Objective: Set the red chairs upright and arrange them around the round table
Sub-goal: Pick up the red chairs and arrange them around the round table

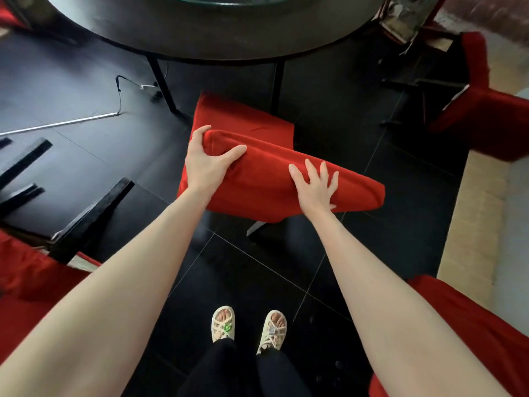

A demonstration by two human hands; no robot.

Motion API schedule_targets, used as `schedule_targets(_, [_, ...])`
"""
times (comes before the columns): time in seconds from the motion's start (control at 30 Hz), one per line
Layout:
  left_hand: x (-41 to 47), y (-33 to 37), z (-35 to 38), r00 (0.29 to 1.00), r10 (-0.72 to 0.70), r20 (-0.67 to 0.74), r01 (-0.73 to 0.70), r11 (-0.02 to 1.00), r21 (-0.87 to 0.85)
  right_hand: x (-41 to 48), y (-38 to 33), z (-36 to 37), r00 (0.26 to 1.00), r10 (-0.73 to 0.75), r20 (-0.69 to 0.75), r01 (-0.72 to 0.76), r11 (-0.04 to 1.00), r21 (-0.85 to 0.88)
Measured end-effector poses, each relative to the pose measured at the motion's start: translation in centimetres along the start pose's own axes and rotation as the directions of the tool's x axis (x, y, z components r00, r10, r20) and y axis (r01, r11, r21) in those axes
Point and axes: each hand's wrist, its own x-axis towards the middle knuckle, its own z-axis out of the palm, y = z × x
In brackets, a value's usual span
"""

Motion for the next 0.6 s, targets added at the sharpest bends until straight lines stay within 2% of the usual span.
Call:
schedule_targets(0.37, [1.4,-1.4,-2.3,0.999,-0.020,0.035,0.021,1.000,-0.023,0.2,-0.5,0.4,0.998,0.047,-0.043,-0.046,0.999,0.016])
schedule_targets(0.6, [2.8,-2.8,-5.2,0.998,-0.061,-0.017,0.060,0.997,-0.055,0.2,-1.2,1.6,0.998,0.031,-0.054,-0.032,0.999,-0.010])
